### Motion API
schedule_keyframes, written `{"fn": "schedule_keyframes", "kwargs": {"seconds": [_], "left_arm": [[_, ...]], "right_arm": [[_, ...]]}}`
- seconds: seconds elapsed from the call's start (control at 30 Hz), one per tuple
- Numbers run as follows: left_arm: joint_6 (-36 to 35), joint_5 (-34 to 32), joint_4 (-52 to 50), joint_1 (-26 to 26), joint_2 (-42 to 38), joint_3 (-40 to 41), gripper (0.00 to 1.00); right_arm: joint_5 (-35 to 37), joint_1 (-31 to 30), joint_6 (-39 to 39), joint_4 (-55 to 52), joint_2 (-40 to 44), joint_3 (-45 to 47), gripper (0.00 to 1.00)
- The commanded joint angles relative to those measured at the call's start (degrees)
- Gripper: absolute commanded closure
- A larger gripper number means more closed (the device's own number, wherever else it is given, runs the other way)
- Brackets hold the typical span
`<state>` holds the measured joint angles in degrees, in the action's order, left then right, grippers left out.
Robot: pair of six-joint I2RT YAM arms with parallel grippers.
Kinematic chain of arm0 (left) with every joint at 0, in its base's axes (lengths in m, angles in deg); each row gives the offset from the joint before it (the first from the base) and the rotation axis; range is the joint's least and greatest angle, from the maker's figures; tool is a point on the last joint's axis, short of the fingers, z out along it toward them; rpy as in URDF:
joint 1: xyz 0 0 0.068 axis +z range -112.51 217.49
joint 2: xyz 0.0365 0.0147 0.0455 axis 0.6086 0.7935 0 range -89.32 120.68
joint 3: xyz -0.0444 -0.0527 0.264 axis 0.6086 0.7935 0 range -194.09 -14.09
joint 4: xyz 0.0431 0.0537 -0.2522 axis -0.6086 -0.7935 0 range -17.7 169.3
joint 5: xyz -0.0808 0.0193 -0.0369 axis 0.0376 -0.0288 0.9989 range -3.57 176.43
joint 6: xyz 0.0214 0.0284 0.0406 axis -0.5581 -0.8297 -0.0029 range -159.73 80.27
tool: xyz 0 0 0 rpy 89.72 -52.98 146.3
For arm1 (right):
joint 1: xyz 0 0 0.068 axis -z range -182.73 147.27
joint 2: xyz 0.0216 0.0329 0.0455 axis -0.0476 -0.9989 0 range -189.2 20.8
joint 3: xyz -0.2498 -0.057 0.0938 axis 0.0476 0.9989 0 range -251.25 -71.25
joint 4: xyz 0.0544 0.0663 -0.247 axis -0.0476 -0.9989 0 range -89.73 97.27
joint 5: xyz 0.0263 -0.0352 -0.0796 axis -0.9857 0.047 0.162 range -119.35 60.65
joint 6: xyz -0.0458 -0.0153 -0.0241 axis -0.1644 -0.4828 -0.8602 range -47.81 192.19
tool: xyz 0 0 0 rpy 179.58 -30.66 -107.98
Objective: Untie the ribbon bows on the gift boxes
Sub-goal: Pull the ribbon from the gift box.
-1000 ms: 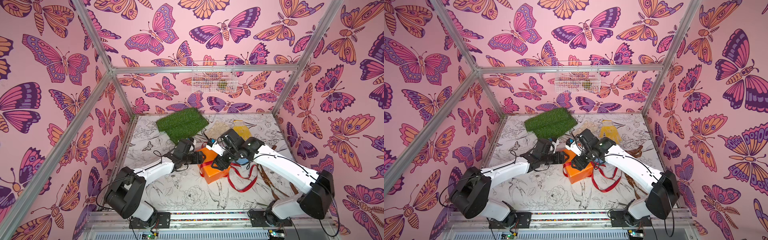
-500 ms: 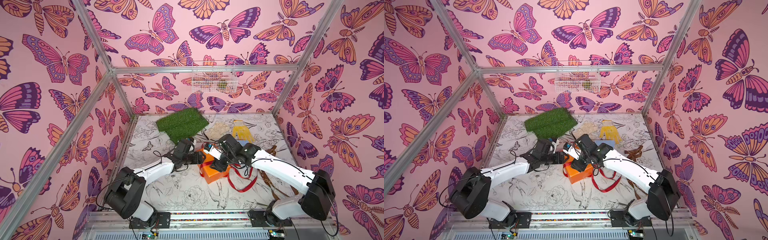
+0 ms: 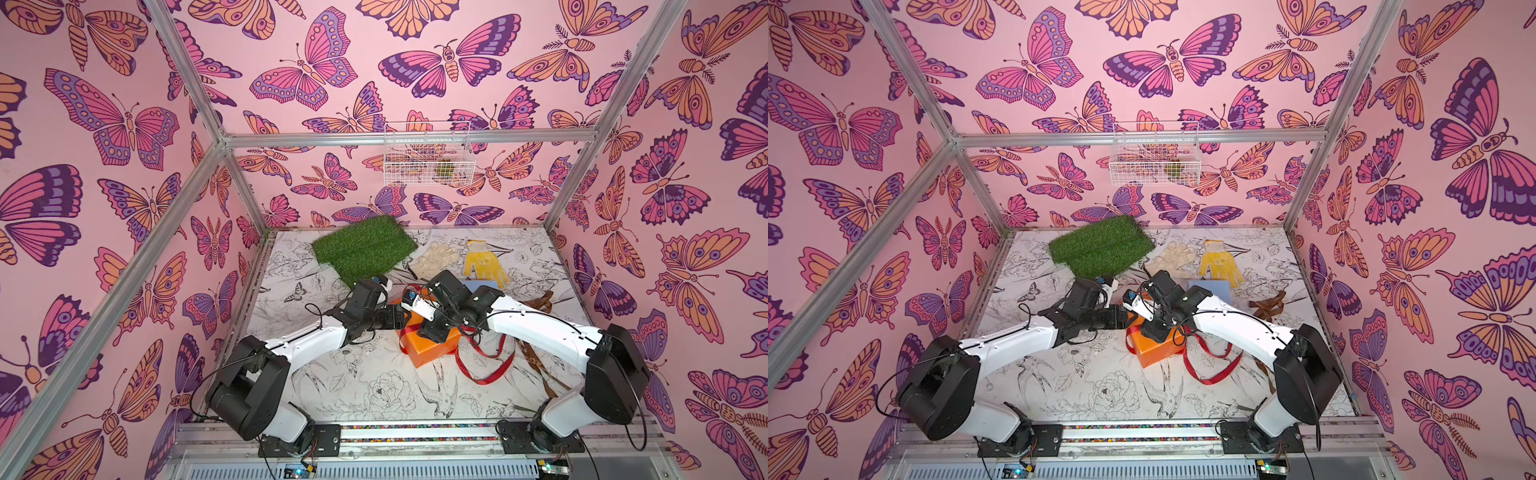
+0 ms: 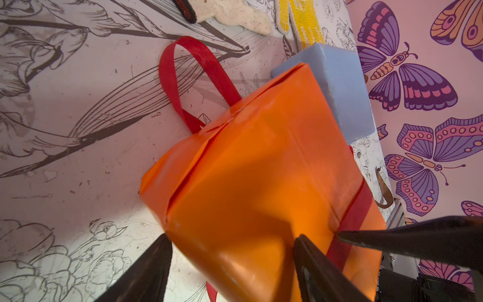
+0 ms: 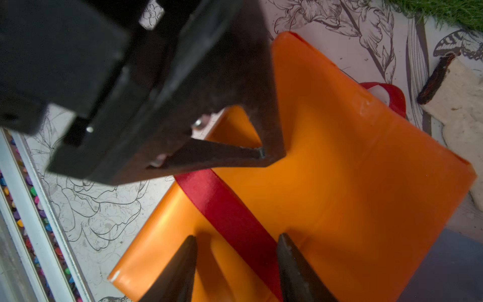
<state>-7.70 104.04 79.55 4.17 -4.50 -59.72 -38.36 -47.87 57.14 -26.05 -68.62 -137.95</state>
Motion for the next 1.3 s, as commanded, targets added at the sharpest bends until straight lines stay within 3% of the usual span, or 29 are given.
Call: {"fn": "schedule_keyframes", "kwargs": {"seconds": [0.0, 0.2, 0.53, 0.73, 1.27], "left_arm": [[-1.48, -0.30, -4.03, 0.44, -0.44, 2.15, 0.25], [-1.55, -0.42, -3.96, 0.64, -0.70, 2.30, 0.25], [-1.63, -0.12, -4.03, 0.89, -0.35, 2.18, 0.25], [-1.64, -0.30, -4.01, 1.04, -0.35, 2.36, 0.25], [-2.08, 0.39, -3.81, 1.42, 1.14, 1.66, 0.25]], "right_arm": [[1.04, -0.38, -0.46, 0.05, -1.98, -0.74, 0.49], [2.42, -0.30, 0.06, 0.54, -3.29, -1.13, 0.56], [0.15, -0.21, 0.40, -0.32, -3.73, -1.86, 0.87], [1.11, -0.22, 1.11, -1.28, -2.01, -1.81, 0.99], [1.19, -0.29, 2.66, -4.64, 10.78, -7.34, 1.00]]}}
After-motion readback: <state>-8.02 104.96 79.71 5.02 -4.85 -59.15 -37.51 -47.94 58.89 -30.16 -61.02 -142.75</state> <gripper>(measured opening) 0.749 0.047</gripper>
